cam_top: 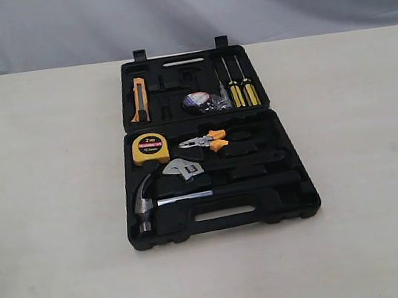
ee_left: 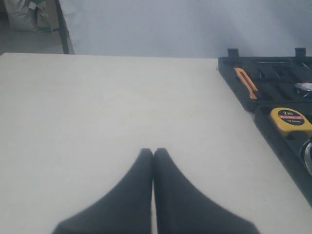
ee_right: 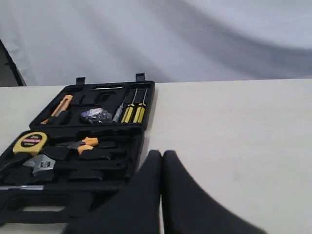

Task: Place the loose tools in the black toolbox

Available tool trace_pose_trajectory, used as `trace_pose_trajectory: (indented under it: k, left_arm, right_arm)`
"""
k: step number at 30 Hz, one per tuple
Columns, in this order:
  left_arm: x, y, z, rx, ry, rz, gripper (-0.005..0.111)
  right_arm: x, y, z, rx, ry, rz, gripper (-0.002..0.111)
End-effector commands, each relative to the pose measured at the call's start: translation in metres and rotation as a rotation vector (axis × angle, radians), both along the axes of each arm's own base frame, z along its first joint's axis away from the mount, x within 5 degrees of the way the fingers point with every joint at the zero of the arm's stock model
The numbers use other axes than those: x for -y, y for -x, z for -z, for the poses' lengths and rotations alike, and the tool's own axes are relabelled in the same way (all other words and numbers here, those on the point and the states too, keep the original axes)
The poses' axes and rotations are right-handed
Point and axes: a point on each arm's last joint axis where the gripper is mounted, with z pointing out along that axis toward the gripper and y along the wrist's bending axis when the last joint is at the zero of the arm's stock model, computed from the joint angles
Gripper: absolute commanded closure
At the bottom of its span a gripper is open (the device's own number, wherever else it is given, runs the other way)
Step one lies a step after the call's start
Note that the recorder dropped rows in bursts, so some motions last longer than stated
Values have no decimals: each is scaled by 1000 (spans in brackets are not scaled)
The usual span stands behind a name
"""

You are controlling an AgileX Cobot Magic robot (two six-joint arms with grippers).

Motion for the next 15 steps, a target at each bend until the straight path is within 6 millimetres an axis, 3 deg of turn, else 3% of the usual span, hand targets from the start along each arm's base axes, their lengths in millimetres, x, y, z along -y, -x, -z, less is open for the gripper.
trace_pose_trajectory:
  k: [1, 8, 10, 15]
  left_arm:
    - [0, 2, 1, 5, 27, -1, 105]
    - [0, 2, 1, 5, 27, -1, 105]
    - [0, 2, 1, 5, 27, -1, 105]
    - [0, 2, 1, 5, 27, -1, 105]
  right_arm:
    - [3, -5, 13, 31, 36, 34, 109]
    - [4, -14, 42, 86, 16, 46, 109]
    - [3, -12, 52, -32, 18, 40, 109]
    - [3, -12, 55, -66, 15, 37, 109]
